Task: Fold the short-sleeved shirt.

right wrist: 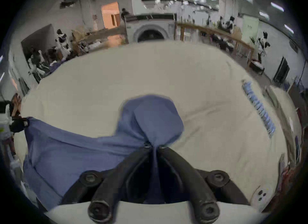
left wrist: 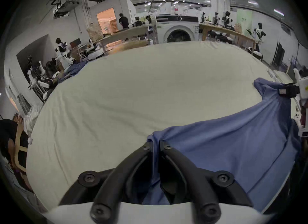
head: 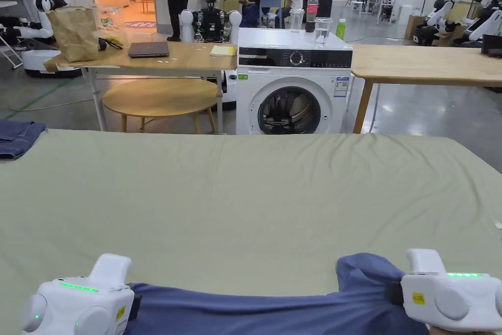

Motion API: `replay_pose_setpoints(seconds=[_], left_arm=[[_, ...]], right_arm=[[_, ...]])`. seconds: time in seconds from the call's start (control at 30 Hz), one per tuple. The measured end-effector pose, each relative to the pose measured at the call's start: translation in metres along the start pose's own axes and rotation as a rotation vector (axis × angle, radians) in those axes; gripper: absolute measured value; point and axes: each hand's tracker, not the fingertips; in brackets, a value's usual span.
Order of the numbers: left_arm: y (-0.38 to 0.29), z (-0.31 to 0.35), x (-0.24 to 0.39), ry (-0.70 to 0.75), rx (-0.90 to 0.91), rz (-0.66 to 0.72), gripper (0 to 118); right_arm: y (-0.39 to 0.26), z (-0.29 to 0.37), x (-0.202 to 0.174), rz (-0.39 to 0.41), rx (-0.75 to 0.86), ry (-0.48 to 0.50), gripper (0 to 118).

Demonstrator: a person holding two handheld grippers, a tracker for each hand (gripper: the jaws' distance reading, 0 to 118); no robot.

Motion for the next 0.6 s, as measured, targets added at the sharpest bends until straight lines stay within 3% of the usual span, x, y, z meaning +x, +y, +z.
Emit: replay_pose_setpoints(seconds=[0.2, 0.33, 0.43, 0.6], left_arm=[[-0.022, 0.118, 0.001, -0.065, 0.218, 0.047, 2], [-0.072, 0.178, 0.003, -0.07, 0.246, 0.053, 2], [-0.125, 0.191, 0.002, -0.095, 0.179, 0.138, 2], [-0.194, 0.164, 0.002, -0.081, -0.009, 0.19, 2]], right_arm=[[-0.028, 0.129, -0.011, 0.122, 0.243, 0.004, 0], [-0.085, 0.188, -0.015, 0.191, 0.277, 0.0, 0], [-0.138, 0.199, -0.018, 0.191, 0.234, -0.008, 0], [-0.21, 0.175, -0.017, 0.115, 0.054, 0.013, 0]])
